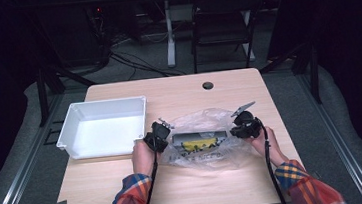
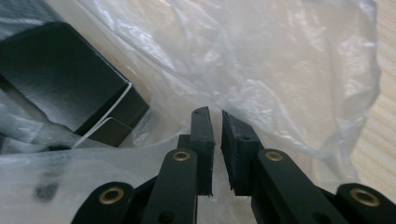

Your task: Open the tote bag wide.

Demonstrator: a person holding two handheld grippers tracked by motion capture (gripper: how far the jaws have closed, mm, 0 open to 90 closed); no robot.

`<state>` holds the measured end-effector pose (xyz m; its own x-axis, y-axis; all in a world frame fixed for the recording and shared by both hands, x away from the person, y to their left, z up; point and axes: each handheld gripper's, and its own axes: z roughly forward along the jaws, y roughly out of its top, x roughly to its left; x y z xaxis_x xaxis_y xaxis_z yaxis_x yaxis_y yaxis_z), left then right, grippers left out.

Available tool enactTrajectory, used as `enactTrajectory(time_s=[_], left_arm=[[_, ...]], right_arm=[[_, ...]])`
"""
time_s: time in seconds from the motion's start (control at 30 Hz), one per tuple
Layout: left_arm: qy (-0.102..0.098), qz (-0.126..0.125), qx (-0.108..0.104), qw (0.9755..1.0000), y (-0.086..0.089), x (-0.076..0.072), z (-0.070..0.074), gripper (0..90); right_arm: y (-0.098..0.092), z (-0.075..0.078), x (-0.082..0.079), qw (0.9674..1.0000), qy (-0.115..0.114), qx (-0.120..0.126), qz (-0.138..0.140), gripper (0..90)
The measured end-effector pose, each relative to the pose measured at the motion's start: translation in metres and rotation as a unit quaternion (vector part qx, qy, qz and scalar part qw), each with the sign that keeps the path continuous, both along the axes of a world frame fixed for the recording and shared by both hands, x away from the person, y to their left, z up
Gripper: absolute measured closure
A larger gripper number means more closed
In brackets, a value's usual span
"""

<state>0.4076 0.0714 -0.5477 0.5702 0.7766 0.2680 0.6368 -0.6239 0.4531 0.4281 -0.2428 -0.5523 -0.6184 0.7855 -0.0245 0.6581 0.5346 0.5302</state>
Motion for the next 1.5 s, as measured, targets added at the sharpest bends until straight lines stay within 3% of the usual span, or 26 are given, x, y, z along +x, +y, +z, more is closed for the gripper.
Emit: enactTrajectory(time_s=[0.3, 0.33, 0.47, 0.57, 0.73, 0.87, 0.9, 0.97, 1.03, 1.1, 1.2, 1.27, 1.4, 1.5], left_arm=[[0.015, -0.013, 0.046, 0.9987, -0.004, -0.006, -0.005, 87.2], [0.016, -0.017, 0.06, 0.9979, -0.004, -0.008, -0.005, 87.3], [0.023, -0.027, 0.061, 0.9975, -0.001, -0.016, -0.006, 87.2], [0.034, -0.032, 0.046, 0.9979, 0.003, -0.02, -0.004, 86.7], [0.05, -0.03, -0.003, 0.9983, 0.013, -0.024, 0.0, 83.4], [0.054, -0.025, -0.025, 0.9979, 0.016, -0.023, 0.0, 82.8], [0.056, -0.025, -0.028, 0.9977, 0.017, -0.023, -0.001, 82.7], [0.057, -0.026, -0.031, 0.9976, 0.017, -0.023, -0.001, 82.6], [0.06, -0.027, -0.035, 0.9972, 0.017, -0.023, -0.001, 82.6], [0.065, -0.029, -0.037, 0.9967, 0.017, -0.023, -0.001, 82.6], [0.069, -0.031, -0.04, 0.9964, 0.018, -0.023, -0.002, 82.6], [0.071, -0.03, -0.044, 0.996, 0.018, -0.022, -0.002, 82.7], [0.073, -0.03, -0.042, 0.996, 0.018, -0.022, -0.002, 82.9], [0.073, -0.03, -0.041, 0.996, 0.018, -0.022, -0.003, 83.2]], right_arm=[[-0.002, 0.0, -0.001, 0.9996, -0.003, -0.027, 0.008, 84.1], [-0.004, 0.0, -0.001, 0.9996, -0.005, -0.027, 0.007, 84.3], [-0.012, -0.002, -0.002, 0.9991, -0.007, -0.043, 0.003, 84.4], [-0.018, -0.001, -0.002, 0.9991, -0.005, -0.043, 0.008, 82.9], [-0.027, 0.011, -0.008, 0.9993, -0.006, -0.031, 0.019, 73.8], [-0.029, 0.036, -0.02, 0.9985, -0.03, 0.019, 0.042, 64.5], [-0.026, 0.043, -0.026, 0.997, -0.041, 0.038, 0.053, 61.7], [-0.016, 0.051, -0.034, 0.9943, -0.047, 0.05, 0.081, 56.7], [-0.002, 0.049, -0.039, 0.9927, -0.031, 0.035, 0.111, 53.1], [0.009, 0.04, -0.041, 0.9924, -0.021, 0.016, 0.121, 51.1], [0.012, 0.031, -0.039, 0.991, -0.003, -0.004, 0.134, 59.2], [0.012, 0.026, -0.039, 0.9918, 0.001, 0.009, 0.127, 68.2], [0.011, 0.025, -0.039, 0.9904, 0.015, -0.011, 0.137, 86.1], [0.01, 0.023, -0.041, 0.9905, 0.021, -0.018, 0.134, 89.1]])
